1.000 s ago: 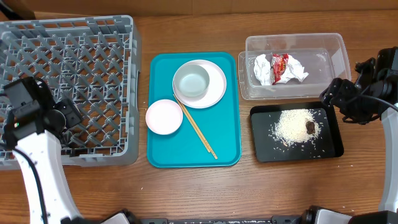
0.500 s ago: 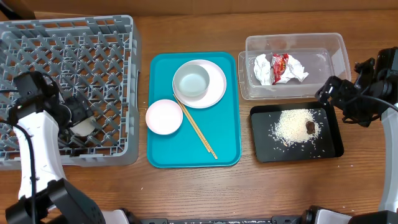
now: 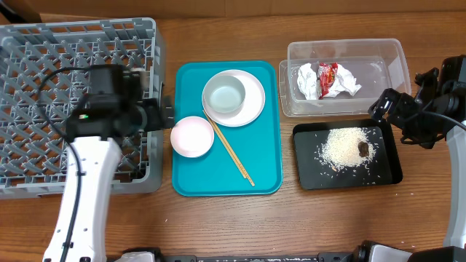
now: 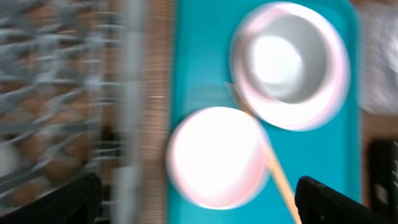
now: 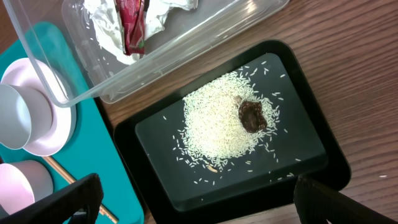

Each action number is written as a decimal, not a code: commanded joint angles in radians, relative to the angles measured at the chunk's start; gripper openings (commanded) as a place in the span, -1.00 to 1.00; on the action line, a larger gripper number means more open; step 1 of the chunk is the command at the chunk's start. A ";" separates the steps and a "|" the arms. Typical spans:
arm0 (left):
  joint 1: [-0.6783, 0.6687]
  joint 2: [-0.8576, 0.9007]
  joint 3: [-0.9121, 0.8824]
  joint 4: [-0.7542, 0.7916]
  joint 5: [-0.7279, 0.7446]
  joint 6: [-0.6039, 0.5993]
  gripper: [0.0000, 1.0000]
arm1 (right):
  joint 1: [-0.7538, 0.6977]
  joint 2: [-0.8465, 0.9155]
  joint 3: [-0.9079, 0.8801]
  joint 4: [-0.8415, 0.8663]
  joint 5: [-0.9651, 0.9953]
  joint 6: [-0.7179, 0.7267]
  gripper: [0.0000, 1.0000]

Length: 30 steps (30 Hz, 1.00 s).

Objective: Sort waste into correct bins and load items into the dishwasher
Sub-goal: 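Grasp the pink saucer on the tray with the left gripper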

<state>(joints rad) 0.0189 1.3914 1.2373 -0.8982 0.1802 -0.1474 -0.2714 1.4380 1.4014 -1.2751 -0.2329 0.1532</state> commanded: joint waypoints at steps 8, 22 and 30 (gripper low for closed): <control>-0.394 0.260 0.021 0.012 -0.193 0.021 0.68 | 0.001 -0.011 0.008 0.005 -0.007 -0.005 0.99; -0.445 0.466 0.021 -0.010 -0.221 0.020 -0.68 | 0.001 -0.011 0.008 0.001 -0.007 -0.005 1.00; -0.447 0.467 -0.013 -0.014 -0.222 -0.018 -0.73 | 0.001 -0.011 0.008 0.001 -0.008 -0.005 1.00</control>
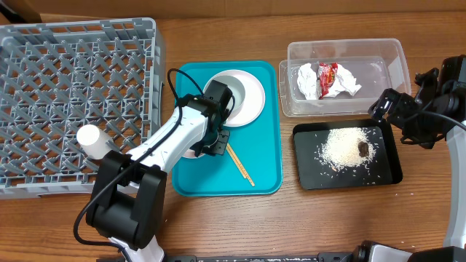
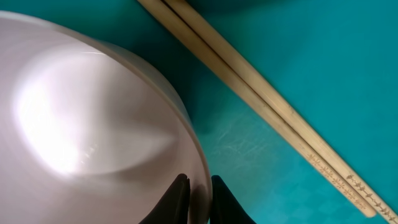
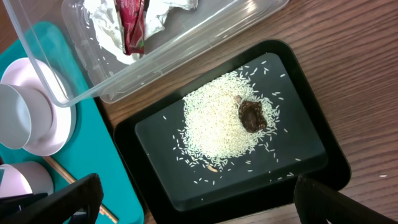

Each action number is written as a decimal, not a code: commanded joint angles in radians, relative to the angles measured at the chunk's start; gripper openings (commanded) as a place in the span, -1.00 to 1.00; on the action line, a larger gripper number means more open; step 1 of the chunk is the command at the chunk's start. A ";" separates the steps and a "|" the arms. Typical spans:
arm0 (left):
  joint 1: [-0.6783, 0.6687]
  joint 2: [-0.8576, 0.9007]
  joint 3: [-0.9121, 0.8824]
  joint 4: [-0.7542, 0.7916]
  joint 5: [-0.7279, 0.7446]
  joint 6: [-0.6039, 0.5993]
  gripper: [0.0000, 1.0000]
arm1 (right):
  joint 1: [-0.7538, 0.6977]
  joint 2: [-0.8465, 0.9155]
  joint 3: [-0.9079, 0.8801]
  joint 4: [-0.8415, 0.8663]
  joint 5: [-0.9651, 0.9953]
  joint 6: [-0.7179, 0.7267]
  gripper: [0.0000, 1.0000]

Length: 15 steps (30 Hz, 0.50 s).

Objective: Sort waste into correct bins and load items into the dishwasher
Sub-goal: 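Grasp the pink saucer on the tray with the left gripper, then set the pink saucer upright in the dish rack and release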

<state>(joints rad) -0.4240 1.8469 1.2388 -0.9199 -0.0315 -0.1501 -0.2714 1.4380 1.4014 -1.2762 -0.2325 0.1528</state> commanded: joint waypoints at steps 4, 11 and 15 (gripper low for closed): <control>-0.004 0.011 -0.021 0.012 -0.026 -0.014 -0.90 | 0.001 -0.011 0.008 0.002 -0.008 -0.004 1.00; -0.004 -0.011 0.035 -0.042 -0.028 -0.032 -0.92 | 0.001 -0.011 0.008 -0.003 -0.008 -0.004 1.00; -0.002 -0.105 0.156 -0.120 -0.028 -0.056 -0.92 | 0.001 -0.011 0.008 -0.004 -0.008 -0.004 1.00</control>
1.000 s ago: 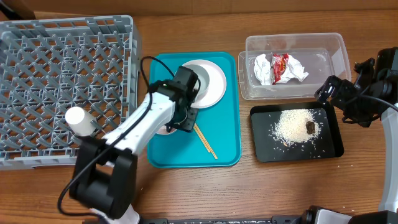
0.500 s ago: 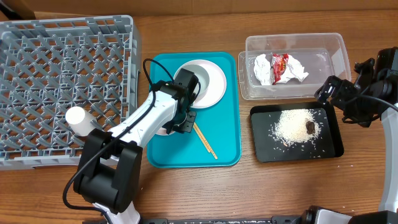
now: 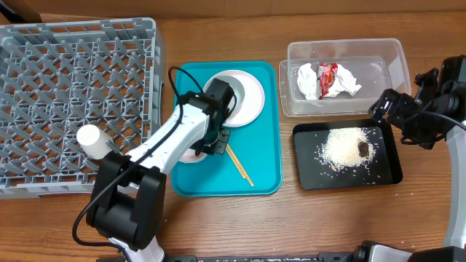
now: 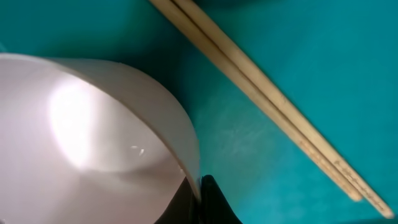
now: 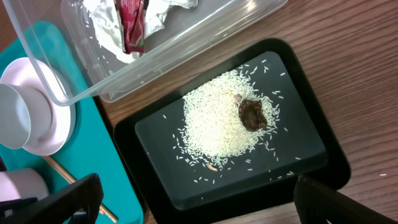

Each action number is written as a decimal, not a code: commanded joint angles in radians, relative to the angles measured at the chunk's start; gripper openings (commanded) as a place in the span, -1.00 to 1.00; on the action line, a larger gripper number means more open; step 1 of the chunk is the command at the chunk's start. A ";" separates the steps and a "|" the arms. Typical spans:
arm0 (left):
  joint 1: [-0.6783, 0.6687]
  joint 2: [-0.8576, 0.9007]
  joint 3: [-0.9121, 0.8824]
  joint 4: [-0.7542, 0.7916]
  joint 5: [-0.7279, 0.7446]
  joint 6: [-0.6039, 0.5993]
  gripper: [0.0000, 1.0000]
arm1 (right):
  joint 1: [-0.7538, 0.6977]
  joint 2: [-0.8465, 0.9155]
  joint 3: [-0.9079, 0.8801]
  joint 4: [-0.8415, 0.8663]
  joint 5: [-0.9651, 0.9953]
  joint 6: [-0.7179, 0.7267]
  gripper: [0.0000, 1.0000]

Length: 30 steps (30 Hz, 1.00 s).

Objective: Sort waste into correct bins and load items into the dishwasher
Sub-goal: 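Set the pink saucer upright in the dish rack and release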

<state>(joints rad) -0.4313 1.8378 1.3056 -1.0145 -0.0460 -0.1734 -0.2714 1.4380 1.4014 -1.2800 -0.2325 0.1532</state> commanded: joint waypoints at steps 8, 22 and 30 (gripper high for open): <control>0.095 -0.310 0.191 -0.044 -0.011 -0.002 -0.92 | 0.001 -0.011 0.008 0.000 -0.008 -0.005 1.00; 0.719 -0.243 0.261 0.055 0.872 0.354 -0.92 | 0.001 -0.011 0.008 0.002 -0.008 -0.005 1.00; 0.910 -0.003 0.261 0.047 1.228 0.388 -0.92 | 0.001 -0.011 0.008 -0.001 -0.007 -0.005 1.00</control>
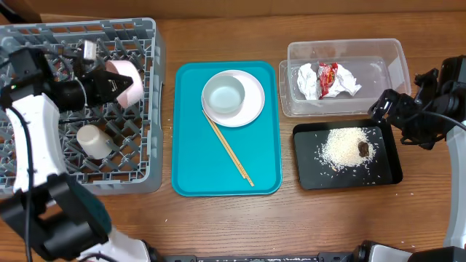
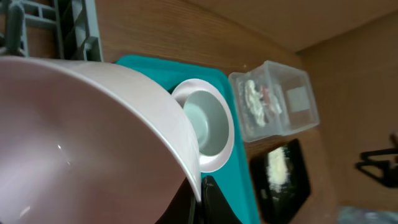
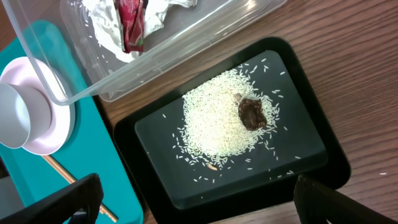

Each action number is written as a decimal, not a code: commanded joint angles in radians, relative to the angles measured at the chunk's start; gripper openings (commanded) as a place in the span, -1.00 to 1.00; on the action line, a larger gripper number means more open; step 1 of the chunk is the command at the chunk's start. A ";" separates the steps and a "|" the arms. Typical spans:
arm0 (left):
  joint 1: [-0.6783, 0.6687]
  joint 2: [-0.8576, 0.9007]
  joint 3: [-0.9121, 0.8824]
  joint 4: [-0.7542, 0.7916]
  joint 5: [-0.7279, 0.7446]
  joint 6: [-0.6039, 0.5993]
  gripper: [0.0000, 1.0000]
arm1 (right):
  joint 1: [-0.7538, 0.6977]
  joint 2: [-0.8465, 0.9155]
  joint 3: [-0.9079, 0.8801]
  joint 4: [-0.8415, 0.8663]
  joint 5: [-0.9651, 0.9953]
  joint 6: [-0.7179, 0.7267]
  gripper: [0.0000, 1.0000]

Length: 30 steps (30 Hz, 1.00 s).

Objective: Sort waste into correct bins and load items into the dishwasher
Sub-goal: 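Set the pink saucer upright in the dish rack and release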

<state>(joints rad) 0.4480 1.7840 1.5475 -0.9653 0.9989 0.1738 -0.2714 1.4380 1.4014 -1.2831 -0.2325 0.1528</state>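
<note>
My left gripper [image 1: 102, 86] is shut on the rim of a pink bowl [image 1: 124, 82], held tilted over the upper right part of the grey dish rack [image 1: 44, 182]. In the left wrist view the pink bowl [image 2: 93, 143] fills the frame, pinched at my left gripper [image 2: 200, 200]. A white cup [image 1: 92, 140] lies in the rack. On the teal tray [image 1: 193, 175] sit a plate [image 1: 252, 108] with a pale bowl [image 1: 223, 95] and chopsticks [image 1: 229, 151]. My right gripper [image 3: 193, 202] stands open at the table's right side, near the black tray [image 3: 298, 168].
A clear bin [image 1: 389, 54] at the back right holds crumpled wrappers [image 1: 326, 78]. The black tray [image 1: 389, 167] below it carries rice [image 1: 344, 148] and a brown lump [image 1: 362, 148]. The rack's wall [image 1: 158, 109] stands close to the teal tray's left edge.
My left gripper was shut on the pink bowl's rim down on the teal tray; now it holds that bowl tilted over the dish rack. The right arm has not moved.
At first my left gripper was open beside the rack with the pink bowl standing on the teal tray. Then it straddled the bowl's rim on the tray, then pinched it. Now the bowl is off the tray and over the rack.
</note>
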 commanded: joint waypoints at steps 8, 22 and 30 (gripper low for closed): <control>0.098 0.186 0.019 -0.006 0.276 0.044 -0.92 | 0.001 -0.011 0.008 0.001 -0.007 -0.005 1.00; 0.158 0.191 0.019 -0.094 0.034 0.089 -0.92 | 0.001 -0.011 0.008 -0.002 -0.007 -0.005 1.00; 0.194 0.190 0.021 -0.159 -0.212 0.079 -0.28 | 0.001 -0.011 0.008 -0.002 -0.007 -0.005 1.00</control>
<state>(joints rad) 0.6071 1.9545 1.5681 -1.1221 0.9722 0.2615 -0.2714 1.4380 1.4014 -1.2873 -0.2325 0.1528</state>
